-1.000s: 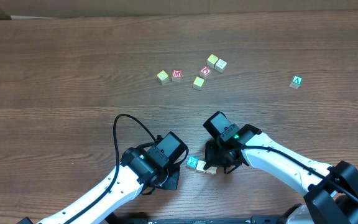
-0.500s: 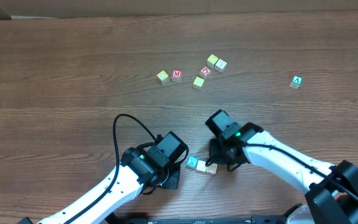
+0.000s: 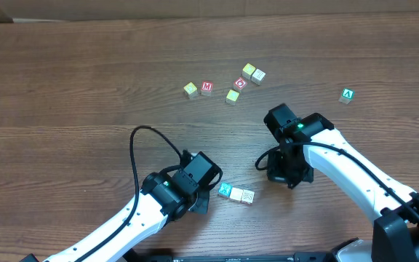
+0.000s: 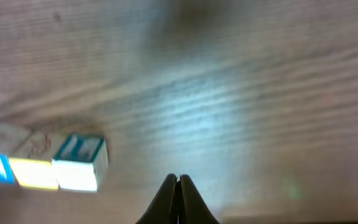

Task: Flip 3 blocks

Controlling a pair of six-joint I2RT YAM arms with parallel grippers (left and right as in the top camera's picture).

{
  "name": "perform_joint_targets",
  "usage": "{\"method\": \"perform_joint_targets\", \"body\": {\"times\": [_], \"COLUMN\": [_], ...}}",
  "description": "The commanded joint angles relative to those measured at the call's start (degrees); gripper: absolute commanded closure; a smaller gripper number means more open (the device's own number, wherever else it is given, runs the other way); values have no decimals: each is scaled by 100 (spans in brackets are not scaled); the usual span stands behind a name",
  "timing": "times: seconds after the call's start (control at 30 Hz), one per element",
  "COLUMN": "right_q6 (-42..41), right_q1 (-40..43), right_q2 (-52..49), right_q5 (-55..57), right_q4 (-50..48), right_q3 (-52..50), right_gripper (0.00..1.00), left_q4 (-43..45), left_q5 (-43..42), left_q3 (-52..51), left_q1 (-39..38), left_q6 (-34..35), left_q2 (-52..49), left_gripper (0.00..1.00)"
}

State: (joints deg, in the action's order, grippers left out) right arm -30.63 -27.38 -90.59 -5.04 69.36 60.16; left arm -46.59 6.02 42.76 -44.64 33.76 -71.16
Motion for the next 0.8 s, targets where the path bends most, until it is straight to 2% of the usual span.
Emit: {"method": "perform_joint_targets", "body": {"times": [0.0, 0.17, 0.43, 0.57, 0.77], "right_q6": [-28, -404, -772, -1117, -1534], "right_q1": [-85, -437, -1121, -1294, -1318], "right_q2": [79, 96, 575, 898, 1032], "right_q5": [-417, -463, -599, -601, -605], "right_q4": [15, -118, -920, -1040, -1233], "right_q3": [-61, -411, -1056, -1193, -1598], "right_gripper": [96, 96, 96, 96, 96], "left_q4": [463, 798, 1211, 1322, 1303], "left_q5": [605, 431, -1161, -1740, -2074], "left_q3": [79, 79, 79, 79, 79], "left_q1": [42, 361, 1180, 1349, 1340], "left_q6": [-973, -1357, -2376, -2487, -2503], "left_q2": [-120, -396, -754, -798, -1014], "left_gripper": [96, 96, 96, 96, 96]}}
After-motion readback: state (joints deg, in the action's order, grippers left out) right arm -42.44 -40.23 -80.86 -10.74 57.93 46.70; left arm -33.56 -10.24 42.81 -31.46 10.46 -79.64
